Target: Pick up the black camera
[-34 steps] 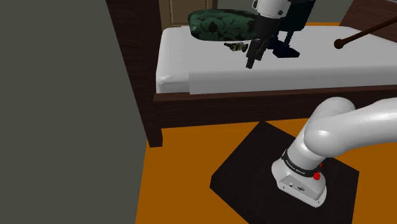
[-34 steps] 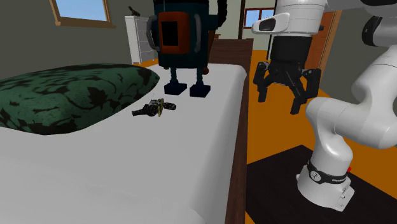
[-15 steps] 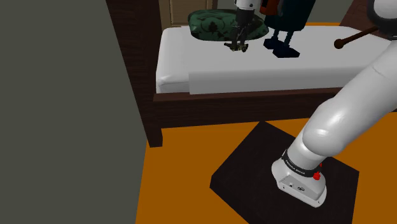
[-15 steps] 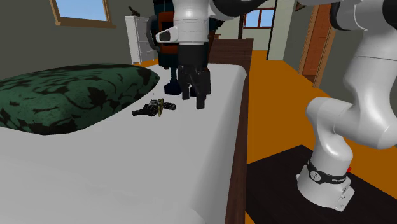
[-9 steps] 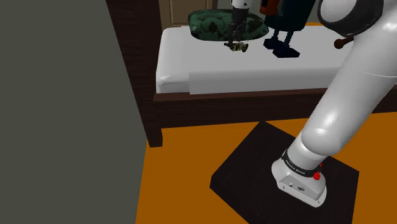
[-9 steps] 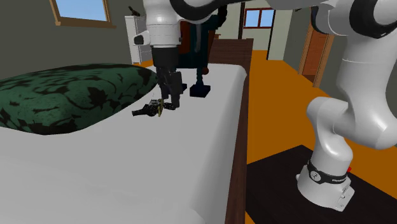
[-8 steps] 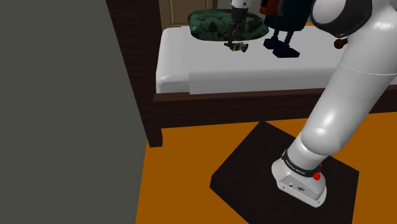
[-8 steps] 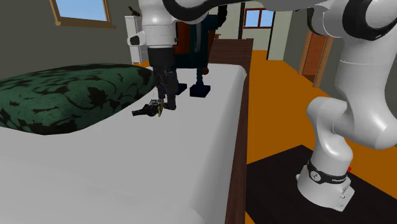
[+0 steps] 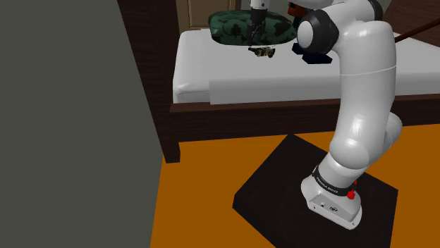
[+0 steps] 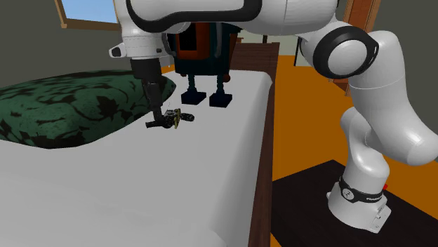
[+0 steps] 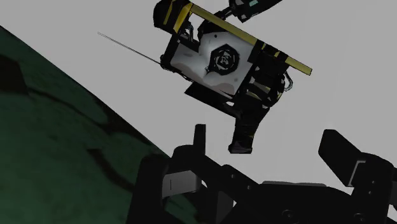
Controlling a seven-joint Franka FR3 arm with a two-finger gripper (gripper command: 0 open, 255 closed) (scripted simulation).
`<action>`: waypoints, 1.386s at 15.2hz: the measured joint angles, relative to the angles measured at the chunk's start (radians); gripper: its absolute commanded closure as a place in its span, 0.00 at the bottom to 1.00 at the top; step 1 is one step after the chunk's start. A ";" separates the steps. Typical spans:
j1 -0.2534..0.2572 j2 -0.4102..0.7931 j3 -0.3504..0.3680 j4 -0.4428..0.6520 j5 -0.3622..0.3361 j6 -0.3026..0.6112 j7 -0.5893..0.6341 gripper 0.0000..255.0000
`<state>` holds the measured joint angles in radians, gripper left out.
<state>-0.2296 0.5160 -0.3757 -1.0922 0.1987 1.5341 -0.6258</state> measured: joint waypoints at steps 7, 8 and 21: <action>0.005 0.007 0.001 -0.081 0.002 0.085 -0.011 0.00; 0.008 0.003 0.001 -0.094 0.001 0.093 -0.011 1.00; 0.004 0.006 0.001 -0.065 0.001 0.068 -0.009 1.00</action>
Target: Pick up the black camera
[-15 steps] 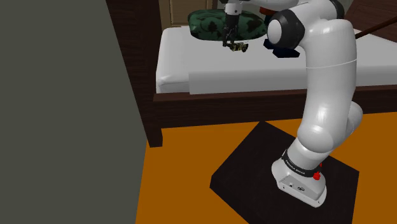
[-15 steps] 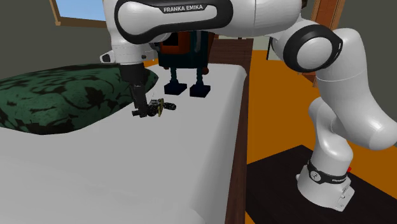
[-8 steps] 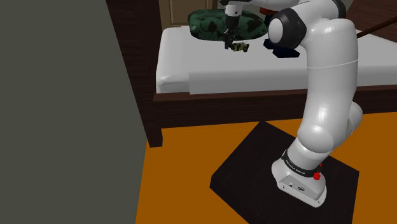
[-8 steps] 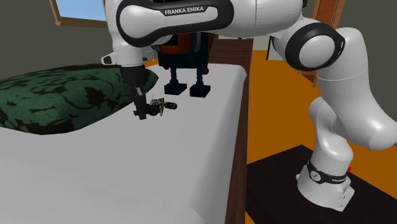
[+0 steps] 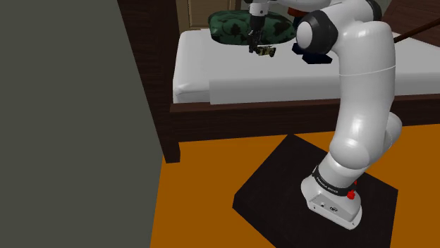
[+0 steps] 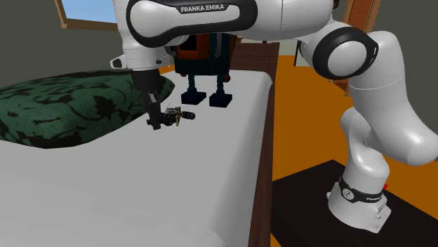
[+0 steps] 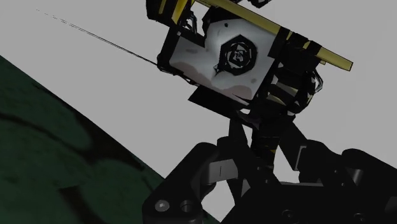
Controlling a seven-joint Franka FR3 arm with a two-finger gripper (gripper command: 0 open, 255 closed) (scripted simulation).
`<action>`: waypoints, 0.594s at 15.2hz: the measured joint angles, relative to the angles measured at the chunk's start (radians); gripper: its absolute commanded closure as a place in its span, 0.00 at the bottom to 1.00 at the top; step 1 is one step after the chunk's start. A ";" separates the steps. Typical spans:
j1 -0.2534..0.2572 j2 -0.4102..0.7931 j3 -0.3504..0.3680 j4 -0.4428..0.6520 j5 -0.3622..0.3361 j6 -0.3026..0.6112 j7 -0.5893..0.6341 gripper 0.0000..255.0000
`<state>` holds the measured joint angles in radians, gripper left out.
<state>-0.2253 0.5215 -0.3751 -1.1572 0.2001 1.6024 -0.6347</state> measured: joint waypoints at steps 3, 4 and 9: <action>-0.009 0.010 0.000 0.054 0.003 -0.044 0.002 1.00; -0.015 0.018 0.001 0.080 0.005 -0.062 0.001 1.00; -0.035 0.046 0.003 0.197 0.014 -0.150 0.007 1.00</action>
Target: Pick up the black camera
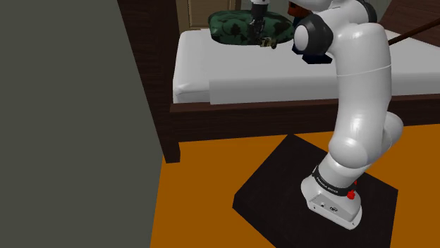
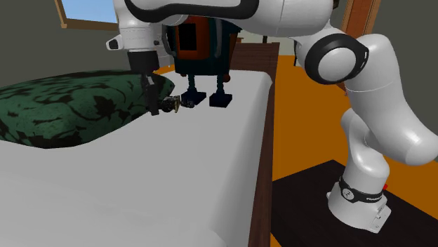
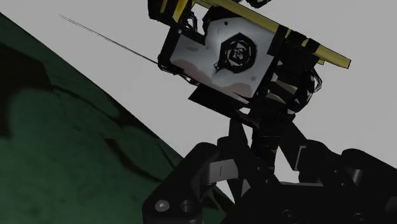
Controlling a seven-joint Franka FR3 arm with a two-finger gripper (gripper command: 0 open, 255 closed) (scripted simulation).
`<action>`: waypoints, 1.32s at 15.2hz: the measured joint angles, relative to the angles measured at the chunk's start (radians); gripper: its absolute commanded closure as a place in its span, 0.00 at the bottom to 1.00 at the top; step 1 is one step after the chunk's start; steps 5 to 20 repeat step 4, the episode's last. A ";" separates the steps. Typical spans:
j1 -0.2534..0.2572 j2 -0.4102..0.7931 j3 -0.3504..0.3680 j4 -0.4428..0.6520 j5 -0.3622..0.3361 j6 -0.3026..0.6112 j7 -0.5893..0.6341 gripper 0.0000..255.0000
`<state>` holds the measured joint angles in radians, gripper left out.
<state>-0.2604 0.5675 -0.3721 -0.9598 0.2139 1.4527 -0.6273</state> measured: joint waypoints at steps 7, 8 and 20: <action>-0.028 0.046 0.005 0.129 0.014 -0.081 0.006 1.00; -0.028 0.046 0.005 0.129 0.014 -0.081 0.006 1.00; -0.028 0.046 0.005 0.129 0.014 -0.081 0.006 1.00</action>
